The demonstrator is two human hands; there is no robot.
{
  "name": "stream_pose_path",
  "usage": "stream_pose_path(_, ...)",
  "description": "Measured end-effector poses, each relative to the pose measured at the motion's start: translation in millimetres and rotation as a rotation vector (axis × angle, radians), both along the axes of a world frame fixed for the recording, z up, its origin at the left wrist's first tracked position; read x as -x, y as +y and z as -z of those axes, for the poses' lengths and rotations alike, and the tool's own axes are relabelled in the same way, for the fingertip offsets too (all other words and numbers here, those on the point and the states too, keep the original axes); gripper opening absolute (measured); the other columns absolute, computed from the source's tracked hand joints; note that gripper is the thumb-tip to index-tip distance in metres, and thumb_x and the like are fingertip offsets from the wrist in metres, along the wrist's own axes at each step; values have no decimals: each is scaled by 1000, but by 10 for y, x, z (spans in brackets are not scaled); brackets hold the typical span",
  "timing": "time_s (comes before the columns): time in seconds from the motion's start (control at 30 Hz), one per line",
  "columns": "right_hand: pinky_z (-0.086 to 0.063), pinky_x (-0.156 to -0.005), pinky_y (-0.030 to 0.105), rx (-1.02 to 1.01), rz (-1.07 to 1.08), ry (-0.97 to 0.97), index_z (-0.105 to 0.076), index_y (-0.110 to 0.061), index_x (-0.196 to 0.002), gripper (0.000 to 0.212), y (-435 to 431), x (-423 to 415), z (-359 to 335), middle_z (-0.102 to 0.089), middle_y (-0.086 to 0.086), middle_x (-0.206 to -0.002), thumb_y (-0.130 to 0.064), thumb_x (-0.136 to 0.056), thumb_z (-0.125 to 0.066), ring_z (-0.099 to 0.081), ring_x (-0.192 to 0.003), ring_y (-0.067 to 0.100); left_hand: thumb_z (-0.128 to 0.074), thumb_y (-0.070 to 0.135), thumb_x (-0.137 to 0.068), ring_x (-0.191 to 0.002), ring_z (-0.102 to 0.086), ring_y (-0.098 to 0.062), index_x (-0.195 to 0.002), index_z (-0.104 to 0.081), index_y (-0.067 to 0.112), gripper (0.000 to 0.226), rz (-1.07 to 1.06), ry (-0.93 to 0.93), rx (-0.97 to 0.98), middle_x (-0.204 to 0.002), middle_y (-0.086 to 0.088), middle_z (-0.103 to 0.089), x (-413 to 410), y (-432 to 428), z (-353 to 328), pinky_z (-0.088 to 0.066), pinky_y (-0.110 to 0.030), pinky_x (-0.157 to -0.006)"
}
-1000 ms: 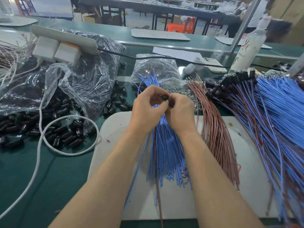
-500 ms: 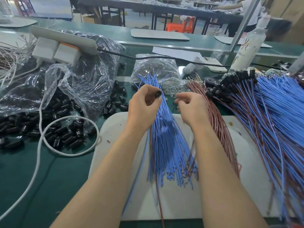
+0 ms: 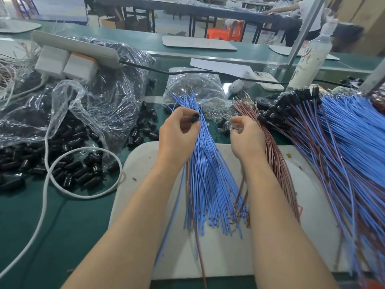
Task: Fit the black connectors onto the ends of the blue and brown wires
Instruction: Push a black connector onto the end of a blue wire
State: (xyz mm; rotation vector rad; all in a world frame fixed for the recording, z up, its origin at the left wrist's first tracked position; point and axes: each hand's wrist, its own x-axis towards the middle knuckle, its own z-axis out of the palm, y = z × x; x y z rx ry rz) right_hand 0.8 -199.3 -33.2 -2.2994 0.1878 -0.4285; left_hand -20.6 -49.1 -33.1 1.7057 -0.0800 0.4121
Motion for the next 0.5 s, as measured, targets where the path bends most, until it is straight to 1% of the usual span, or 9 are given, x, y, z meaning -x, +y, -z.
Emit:
stream_pose_path(0.1, -38, -82, 22, 121, -33, -49, -65, -15, -113, 31, 57, 0, 24, -61, 6, -117, -2, -92, -47, -56, -102, 19, -62, 7, -88, -83, -63, -8, -91, -60, 22, 16, -9, 2, 18, -87, 4, -67, -9, 3, -1, -52, -24, -81)
stream_pose_path(0.17, -42, -90, 28, 194, -87, -48, -67, -15, -113, 31, 106, -10, 47, -62, 5, -120, -3, -93, -46, -55, -108, 23, -61, 6, -88, -83, -63, -8, -92, -61, 20, 15, -11, 5, 14, -87, 3, -67, -12, 0, -2, -51, -22, -80)
stream_pose_path(0.2, -42, -96, 31, 236, -113, -35, -67, -15, -115, 33, 126, -14, 57, -62, 4, -122, -3, -93, -44, -52, -112, 25, -61, 6, -88, -83, -63, -8, -92, -61, 20, 15, -11, 4, 10, -87, 4, -67, -13, -1, -1, -51, -20, -80)
stream_pose_path(0.27, -37, -101, 34, 304, -143, 7, -63, -17, -122, 39, 151, -15, 73, -60, 3, -127, -1, -93, -42, -46, -117, 28, -61, 6, -88, -83, -63, -7, -91, -60, 21, 16, -15, 2, 1, -86, 6, -67, -14, -5, 2, -50, -17, -79)
stream_pose_path(0.37, -34, -103, 36, 339, -144, 55, -59, -18, -127, 42, 153, -26, 93, -55, 4, -132, -2, -92, -42, -43, -118, 30, -61, 5, -87, -83, -64, -7, -90, -60, 23, 18, -24, 0, -9, -85, 7, -67, -21, -8, 7, -50, -17, -79)
stream_pose_path(0.5, -39, -102, 38, 301, -97, 58, -63, -13, -120, 35, 158, -42, 109, -54, 10, -124, -1, -91, -46, -48, -115, 29, -61, 6, -87, -83, -63, -8, -91, -60, 22, 17, -29, 6, -9, -85, 7, -66, -24, -9, 15, -50, -17, -78)
